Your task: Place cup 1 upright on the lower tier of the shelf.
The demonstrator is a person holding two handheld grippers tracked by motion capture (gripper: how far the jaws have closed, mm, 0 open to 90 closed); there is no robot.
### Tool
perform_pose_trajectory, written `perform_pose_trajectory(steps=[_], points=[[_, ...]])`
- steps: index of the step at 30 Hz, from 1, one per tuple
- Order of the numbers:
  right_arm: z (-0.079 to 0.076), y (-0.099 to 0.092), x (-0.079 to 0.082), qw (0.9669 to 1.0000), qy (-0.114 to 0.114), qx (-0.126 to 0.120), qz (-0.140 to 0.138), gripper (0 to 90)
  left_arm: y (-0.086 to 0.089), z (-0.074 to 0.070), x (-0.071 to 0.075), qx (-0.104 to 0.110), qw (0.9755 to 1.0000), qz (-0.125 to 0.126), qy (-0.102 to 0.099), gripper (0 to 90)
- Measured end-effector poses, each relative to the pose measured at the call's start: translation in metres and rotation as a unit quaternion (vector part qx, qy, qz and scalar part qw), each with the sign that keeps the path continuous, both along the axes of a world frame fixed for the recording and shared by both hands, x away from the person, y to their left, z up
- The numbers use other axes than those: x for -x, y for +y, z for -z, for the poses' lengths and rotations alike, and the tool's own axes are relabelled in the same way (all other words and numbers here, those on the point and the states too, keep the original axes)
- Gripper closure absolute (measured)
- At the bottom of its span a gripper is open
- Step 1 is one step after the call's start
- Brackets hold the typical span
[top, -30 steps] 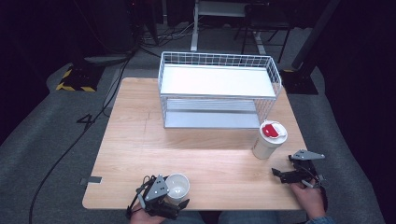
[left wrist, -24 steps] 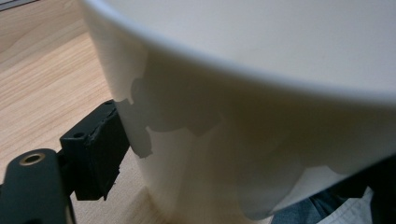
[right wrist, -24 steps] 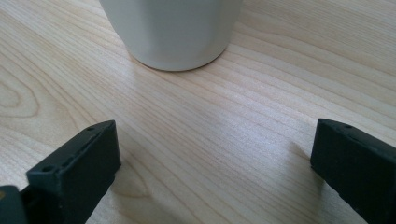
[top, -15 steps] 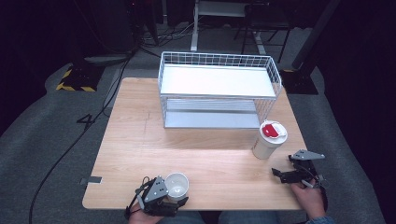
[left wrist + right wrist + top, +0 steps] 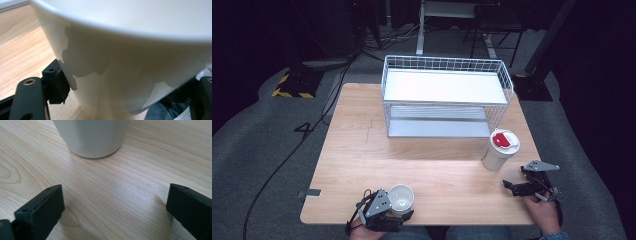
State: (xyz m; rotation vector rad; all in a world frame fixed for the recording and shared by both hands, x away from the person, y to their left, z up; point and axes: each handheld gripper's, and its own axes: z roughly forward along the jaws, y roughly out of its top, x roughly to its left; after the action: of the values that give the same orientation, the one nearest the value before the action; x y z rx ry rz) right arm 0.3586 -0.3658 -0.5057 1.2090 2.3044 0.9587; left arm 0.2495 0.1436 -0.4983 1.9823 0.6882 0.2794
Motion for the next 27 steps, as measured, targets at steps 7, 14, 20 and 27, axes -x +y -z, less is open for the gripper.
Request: perform_pose_trajectory(steps=[7,14,20,27], points=[[0.000,0.000,0.000,1.0000,0.000,0.000,0.000,1.8,0.002,-0.012,0.000,0.023,0.9996,-0.010,-0.008,22.2],[0.000,0.000,0.000,1.0000,0.000,0.000,0.000,1.8,0.008,-0.026,-0.002,0.049,0.9985,-0.018,-0.017,22.2],[0.000,0.000,0.000,1.0000,0.000,0.000,0.000,1.8,0.011,-0.039,-0.008,0.048,0.9984,-0.029,-0.008,22.2],[0.000,0.001,0.000,1.0000,0.000,0.000,0.002,1.8,0.010,-0.053,-0.015,0.024,0.9990,-0.033,-0.016,22.2]])
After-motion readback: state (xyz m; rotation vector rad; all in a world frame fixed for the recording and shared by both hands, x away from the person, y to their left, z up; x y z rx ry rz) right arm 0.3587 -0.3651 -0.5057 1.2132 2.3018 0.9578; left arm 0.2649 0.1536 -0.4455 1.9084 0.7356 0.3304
